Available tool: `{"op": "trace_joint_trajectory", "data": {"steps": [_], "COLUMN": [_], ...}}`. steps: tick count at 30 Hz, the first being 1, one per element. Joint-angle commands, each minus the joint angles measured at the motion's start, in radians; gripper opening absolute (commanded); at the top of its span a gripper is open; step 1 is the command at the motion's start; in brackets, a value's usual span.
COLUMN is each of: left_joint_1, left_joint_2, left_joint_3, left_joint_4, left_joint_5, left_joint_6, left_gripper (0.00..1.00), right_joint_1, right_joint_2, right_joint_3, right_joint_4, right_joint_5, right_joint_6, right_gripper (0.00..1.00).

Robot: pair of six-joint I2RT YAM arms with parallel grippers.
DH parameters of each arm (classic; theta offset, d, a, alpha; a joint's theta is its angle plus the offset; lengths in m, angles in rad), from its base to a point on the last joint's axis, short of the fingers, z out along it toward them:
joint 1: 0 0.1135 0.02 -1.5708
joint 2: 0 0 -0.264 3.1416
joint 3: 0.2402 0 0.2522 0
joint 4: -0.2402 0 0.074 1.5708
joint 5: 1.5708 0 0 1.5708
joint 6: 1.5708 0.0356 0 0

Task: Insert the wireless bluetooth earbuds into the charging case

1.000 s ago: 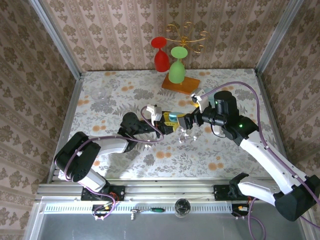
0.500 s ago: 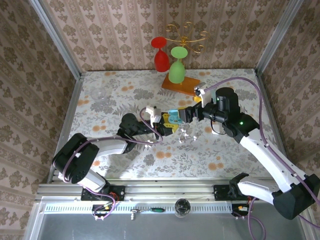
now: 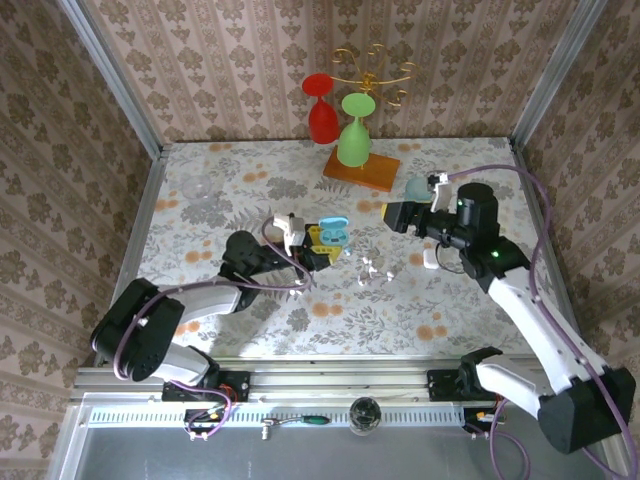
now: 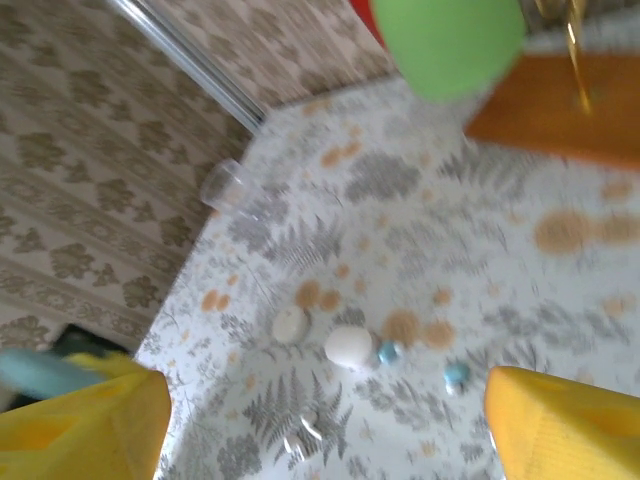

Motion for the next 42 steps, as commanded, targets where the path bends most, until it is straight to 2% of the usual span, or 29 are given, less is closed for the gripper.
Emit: {"op": "trace_joint_trajectory", "data": {"steps": [1, 7, 12, 17, 30, 42], "left_joint_1": [0.023, 0.063, 0.098, 0.133, 0.169, 0.177], "left_joint_2": [-0.043, -0.087, -0.131, -0.176, -0.227, -0.231], "left_joint_3": [-0.029, -0.066, -0.101, -0.135, -0.157, -0.172], "left_joint_4": [0.040, 0.037, 0.020, -0.011, -0.059, -0.057], "left_joint_5": [0.028, 0.028, 0.023, 0.010, 0.014, -0.003], "left_joint_6": [0.015, 0.014, 0.019, 0.036, 0.055, 0.052], "left_gripper": [0.34, 0.34, 0.34, 0.34, 0.34, 0.34], "right_joint_1": [0.009, 0.089, 0.161, 0.186, 0.199, 0.206], "right_joint_2": [0.121, 0.378, 0.549, 0.689, 0.869, 0.939], "right_joint_3": [-0.022, 0.052, 0.135, 0.202, 0.318, 0.420], "right_joint_4": [0.049, 0.017, -0.010, -0.002, -0.033, -0.096], "right_joint_5": [-0.010, 0.049, 0.138, 0.144, 0.112, 0.072], "right_joint_6": [0.142, 0.115, 0.117, 0.179, 0.194, 0.144], "right_gripper": [0.79, 0.75, 0.64, 0.58, 0.52, 0.48]}}
